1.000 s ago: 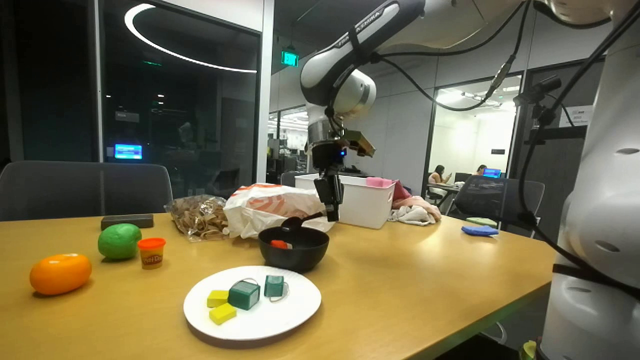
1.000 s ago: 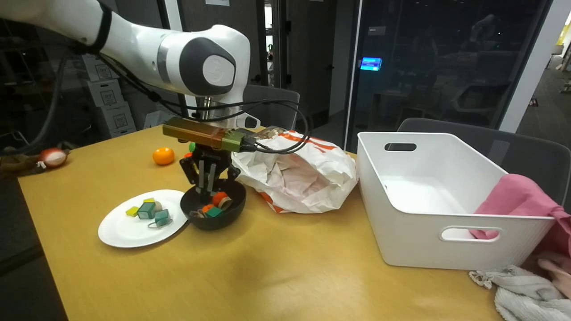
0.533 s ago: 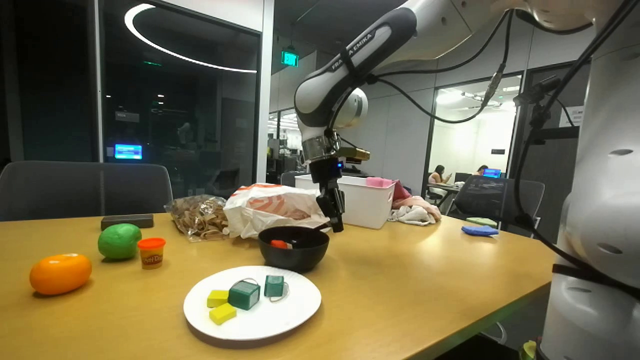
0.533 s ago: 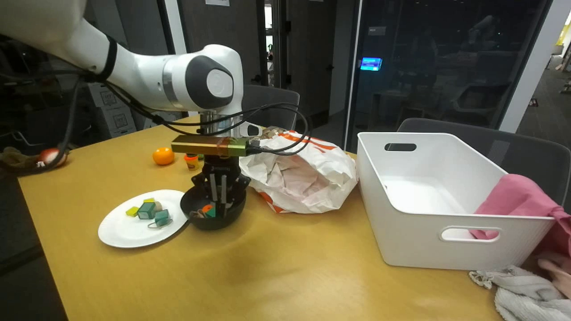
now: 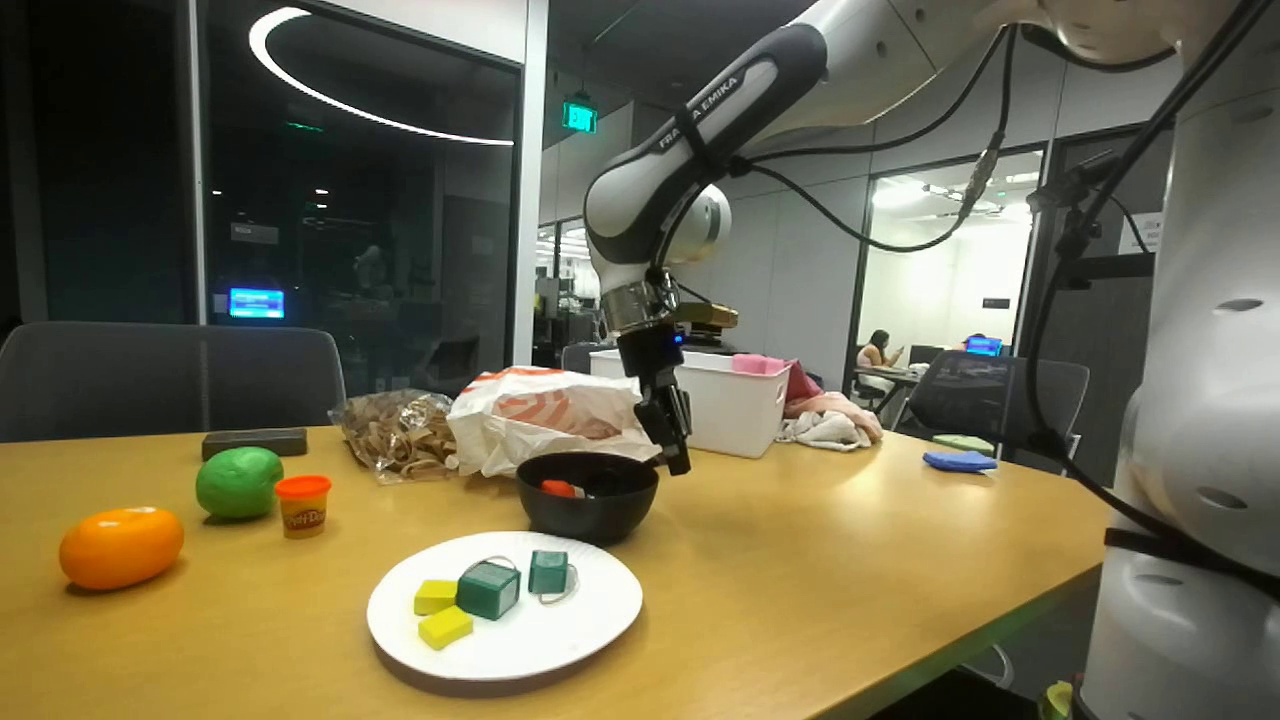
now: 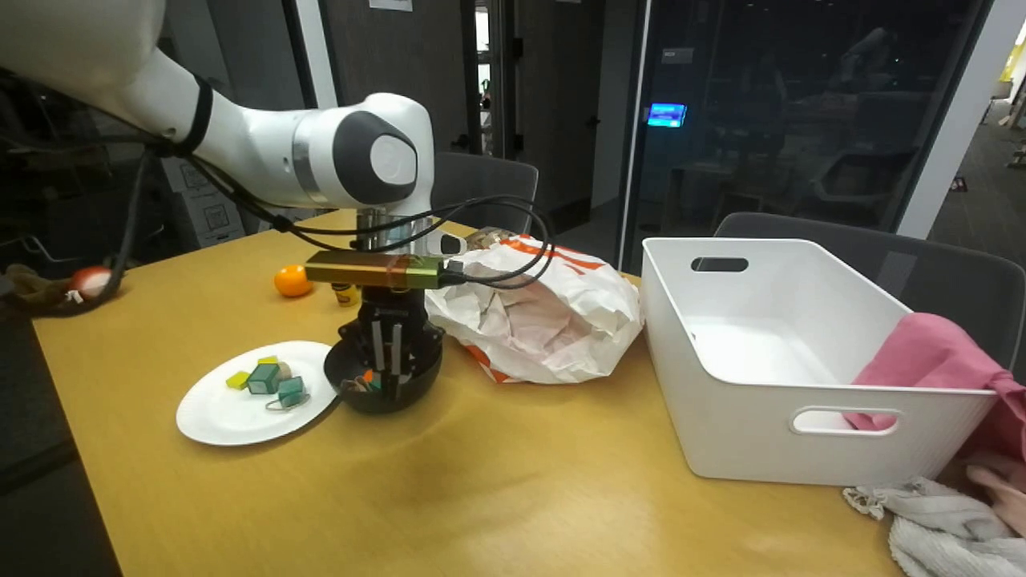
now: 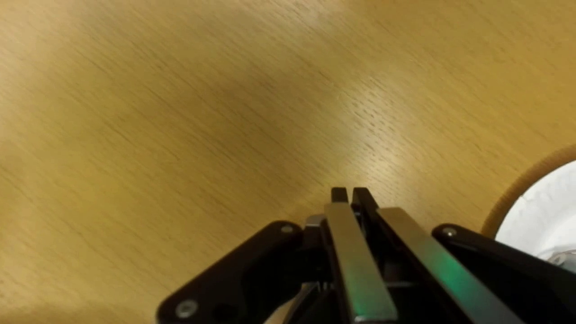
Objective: Use the spoon to move the brown object to the plate
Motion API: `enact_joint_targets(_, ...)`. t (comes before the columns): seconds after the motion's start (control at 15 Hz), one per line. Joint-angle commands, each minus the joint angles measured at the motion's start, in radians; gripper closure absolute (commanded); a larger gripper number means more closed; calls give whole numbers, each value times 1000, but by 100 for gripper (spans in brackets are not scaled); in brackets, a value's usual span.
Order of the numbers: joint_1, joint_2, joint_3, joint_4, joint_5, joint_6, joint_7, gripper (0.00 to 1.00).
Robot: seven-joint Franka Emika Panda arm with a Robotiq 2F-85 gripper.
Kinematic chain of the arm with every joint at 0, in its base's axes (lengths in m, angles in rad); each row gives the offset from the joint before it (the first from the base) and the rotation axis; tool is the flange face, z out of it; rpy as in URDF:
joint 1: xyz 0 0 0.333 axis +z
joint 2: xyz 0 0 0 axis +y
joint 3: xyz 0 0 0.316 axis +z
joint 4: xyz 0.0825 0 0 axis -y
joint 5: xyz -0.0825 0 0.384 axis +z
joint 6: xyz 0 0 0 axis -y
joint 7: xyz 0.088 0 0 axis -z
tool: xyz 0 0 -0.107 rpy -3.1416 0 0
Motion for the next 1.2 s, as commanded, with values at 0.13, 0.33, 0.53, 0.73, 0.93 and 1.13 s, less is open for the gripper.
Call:
enact_joint_targets(0.13,-10,5,-13,39,149,-113,-111,91)
enact_joint_targets(0.33,-3,15,-10,38,114,-95,-77,91)
enact_joint_targets(0.53,7,37,0,43,70,-61,-31,91)
enact_joint_targets(0.73,15,66,12,60,47,-48,-17,91)
enact_joint_targets(0.93,23,84,23,76,44,-24,-29,91)
enact_joint_targets(1.13,19,70,33,84,117,-16,-94,91)
